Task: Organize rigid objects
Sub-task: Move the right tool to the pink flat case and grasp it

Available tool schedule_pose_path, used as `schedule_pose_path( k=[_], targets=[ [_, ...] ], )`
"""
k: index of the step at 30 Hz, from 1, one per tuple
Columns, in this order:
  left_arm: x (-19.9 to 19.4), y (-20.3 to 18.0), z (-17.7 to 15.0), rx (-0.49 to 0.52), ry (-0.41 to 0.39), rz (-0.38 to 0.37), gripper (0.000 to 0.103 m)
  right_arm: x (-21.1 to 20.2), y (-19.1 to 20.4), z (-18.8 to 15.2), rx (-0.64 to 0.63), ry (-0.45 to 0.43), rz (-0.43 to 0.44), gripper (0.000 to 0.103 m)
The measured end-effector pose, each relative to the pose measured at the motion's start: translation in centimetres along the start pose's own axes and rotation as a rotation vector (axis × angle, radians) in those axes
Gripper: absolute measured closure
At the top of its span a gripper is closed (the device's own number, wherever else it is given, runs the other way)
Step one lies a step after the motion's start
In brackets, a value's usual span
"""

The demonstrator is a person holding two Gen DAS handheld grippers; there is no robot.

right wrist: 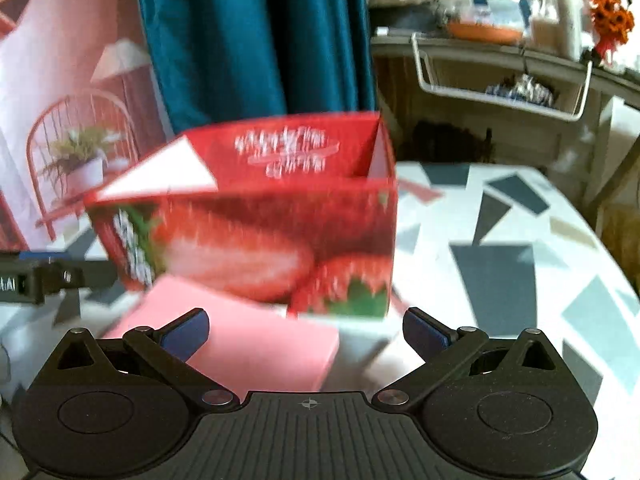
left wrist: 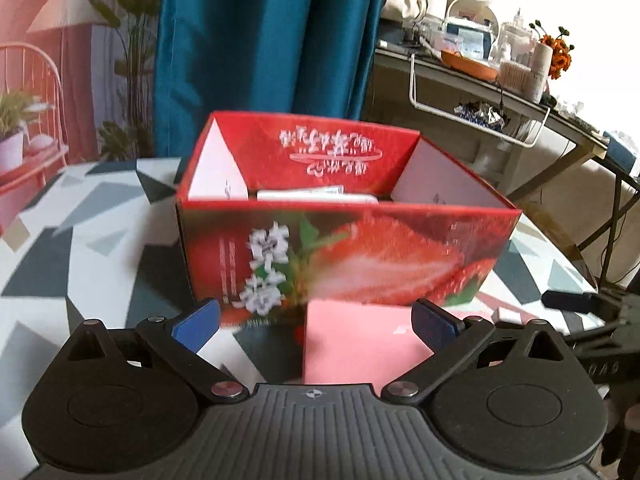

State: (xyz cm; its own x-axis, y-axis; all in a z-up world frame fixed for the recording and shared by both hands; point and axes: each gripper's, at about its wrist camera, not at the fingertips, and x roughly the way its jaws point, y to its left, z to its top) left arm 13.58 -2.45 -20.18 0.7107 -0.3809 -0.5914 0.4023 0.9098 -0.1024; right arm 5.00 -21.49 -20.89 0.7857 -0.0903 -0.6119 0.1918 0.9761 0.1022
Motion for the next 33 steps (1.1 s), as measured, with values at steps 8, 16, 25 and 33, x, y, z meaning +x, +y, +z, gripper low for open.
schedule_pose_path(
  k=[8,16,25,33],
  targets=[
    [1.2,0.2,-1.3,-0.019,0.034,-0.014,0.009,1.6,0.7,-2.2,-0.016,0.081,0.052,0.006],
    [2.4,0.2,-2.3,-0.024,0.075,-0.05,0.021,2.5,0.9,-2.7,-0.015,0.091,0.107,0.009],
    [3.5,0.1,-2.7,-0.028,0.086,-0.079,0.022,3.0,0.9,-2.7,0.012,0.098,0.155,0.008],
    [5.0,0.3,-2.4,-0.025,0.114,-0.115,0.023,3.2,0.8,-2.8,0.024,0.099,0.171,0.007]
  ],
)
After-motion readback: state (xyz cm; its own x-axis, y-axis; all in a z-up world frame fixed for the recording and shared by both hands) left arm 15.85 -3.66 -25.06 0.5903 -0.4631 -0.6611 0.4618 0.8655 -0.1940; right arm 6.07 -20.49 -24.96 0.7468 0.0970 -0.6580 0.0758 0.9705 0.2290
